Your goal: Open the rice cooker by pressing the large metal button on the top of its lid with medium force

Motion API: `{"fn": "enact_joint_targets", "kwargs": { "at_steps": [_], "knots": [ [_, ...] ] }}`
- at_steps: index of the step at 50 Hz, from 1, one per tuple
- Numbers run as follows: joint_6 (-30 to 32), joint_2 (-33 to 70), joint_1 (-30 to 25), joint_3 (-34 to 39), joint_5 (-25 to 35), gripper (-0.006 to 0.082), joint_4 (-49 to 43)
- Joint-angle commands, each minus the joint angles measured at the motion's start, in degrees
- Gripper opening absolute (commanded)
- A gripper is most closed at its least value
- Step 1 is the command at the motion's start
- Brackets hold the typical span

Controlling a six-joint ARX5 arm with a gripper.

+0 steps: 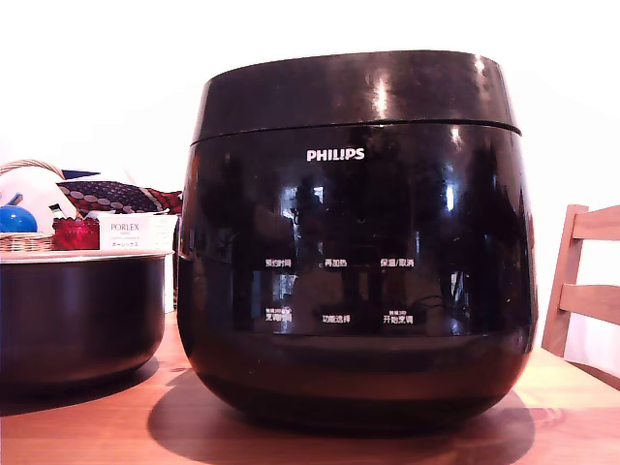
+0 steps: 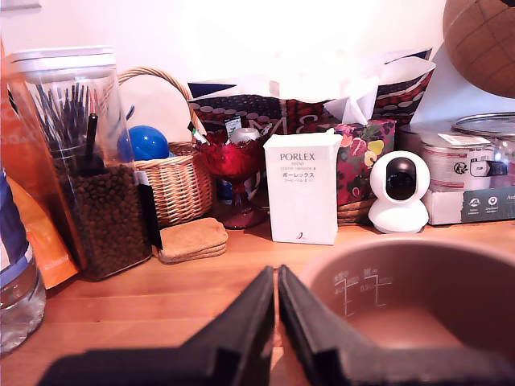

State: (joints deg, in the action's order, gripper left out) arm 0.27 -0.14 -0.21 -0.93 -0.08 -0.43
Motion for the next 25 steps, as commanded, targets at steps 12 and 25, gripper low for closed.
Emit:
{"fn": "enact_joint_targets", "kwargs": {
  "at_steps": [12, 25],
  "knots": [
    [-1.86, -0.59, -2.08, 0.81, 4.15, -0.0023, -6.99],
    [-8.41, -0.59, -5.31, 0.81, 4.92, -0.0023, -5.05]
  ]
}}
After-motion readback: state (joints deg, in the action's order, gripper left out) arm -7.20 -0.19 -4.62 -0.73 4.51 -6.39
